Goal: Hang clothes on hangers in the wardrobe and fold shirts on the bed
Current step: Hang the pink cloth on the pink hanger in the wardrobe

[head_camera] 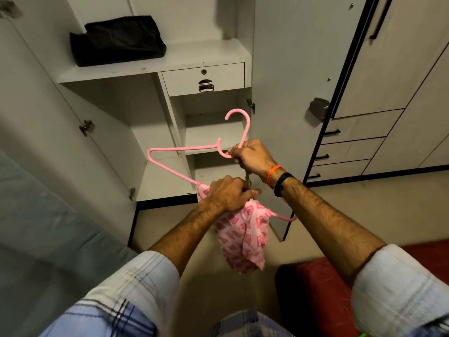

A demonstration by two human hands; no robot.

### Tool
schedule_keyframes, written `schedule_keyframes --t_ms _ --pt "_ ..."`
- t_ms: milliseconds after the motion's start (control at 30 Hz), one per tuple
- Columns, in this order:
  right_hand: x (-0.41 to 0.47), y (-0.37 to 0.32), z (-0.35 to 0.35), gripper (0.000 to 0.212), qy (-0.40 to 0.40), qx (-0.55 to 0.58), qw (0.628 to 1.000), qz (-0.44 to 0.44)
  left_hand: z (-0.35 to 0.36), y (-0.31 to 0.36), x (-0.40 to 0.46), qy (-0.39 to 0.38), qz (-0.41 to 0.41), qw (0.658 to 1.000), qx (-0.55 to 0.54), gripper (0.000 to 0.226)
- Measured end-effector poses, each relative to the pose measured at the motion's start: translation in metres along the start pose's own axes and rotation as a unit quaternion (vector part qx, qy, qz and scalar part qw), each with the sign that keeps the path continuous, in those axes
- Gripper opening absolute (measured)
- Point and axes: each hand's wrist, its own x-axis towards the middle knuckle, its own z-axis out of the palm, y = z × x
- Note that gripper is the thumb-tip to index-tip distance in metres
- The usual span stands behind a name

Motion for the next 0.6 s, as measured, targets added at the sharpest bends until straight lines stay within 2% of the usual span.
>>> schedule_keyframes --t_ms 200,367,500,600 --pt "0.005 0.008 -0.009 0.033 0.011 -0.003 1.0 0.007 -0.017 -0.041 -0.013 -0.003 0.039 0.998 -0.054 0.042" --pt "0.01 0.007 -0.007 0.032 -0.001 -0.004 1.0 0.004 -0.02 -0.058 -0.021 0.037 0.042 0.993 -0.103 0.042" --pt "0.011 0.006 -0.008 0.032 -0.012 -0.002 1.0 0.003 -0.02 -0.071 -0.024 0.09 0.09 0.989 -0.07 0.03" --pt "0.012 0.007 -0.008 0.031 -0.013 -0.015 1.0 0.0 -0.025 -0.073 -0.028 0.091 0.092 0.986 -0.102 0.027"
